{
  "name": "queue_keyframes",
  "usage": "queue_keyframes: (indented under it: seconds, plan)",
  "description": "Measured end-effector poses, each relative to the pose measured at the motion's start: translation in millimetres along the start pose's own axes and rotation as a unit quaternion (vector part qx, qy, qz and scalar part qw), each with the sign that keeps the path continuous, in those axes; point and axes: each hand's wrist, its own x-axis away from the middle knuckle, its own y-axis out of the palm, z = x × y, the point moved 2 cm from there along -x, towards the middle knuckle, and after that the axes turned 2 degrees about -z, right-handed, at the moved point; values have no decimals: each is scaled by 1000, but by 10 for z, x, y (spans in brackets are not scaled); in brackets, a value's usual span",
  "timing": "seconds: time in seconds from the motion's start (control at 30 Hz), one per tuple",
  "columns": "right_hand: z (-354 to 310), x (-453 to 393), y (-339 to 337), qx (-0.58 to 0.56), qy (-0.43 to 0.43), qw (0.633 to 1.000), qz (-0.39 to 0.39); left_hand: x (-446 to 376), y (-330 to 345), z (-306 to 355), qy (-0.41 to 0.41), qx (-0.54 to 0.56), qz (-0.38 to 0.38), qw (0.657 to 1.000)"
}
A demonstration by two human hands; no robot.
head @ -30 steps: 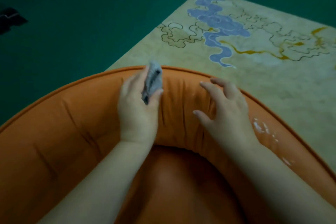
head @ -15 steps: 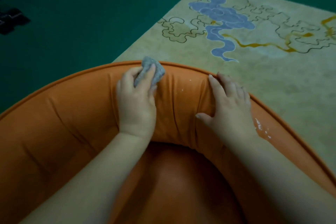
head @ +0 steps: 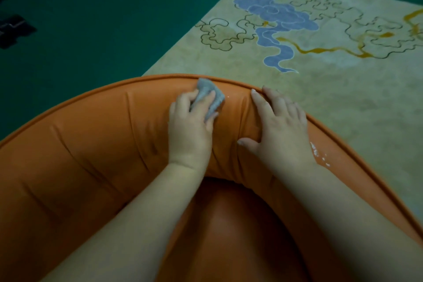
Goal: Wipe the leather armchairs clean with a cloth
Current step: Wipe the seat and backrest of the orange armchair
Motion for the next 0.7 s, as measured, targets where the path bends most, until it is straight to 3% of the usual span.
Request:
queue_keyframes:
  seconds: [0.13, 0.3, 0.4, 0.53, 0.7]
  plan:
    - [32, -3, -29, 4, -10, 1000, -5, 489, -26, -59, 38, 6, -78, 996]
    - [111, 7, -70, -5, -25, 1000, -11, -90, -83, 94, 35, 30, 8, 999]
    - [153, 27, -68, -16, -28, 999, -14, -131, 103, 275, 38, -24, -24, 999]
    - [199, 67, -67, -30, -21, 999, -11, 368, 89, 260, 84, -13, -67, 994]
    - [260, 124, -68, -45, -3, 999, -1, -119, 41, 243, 43, -1, -3, 999]
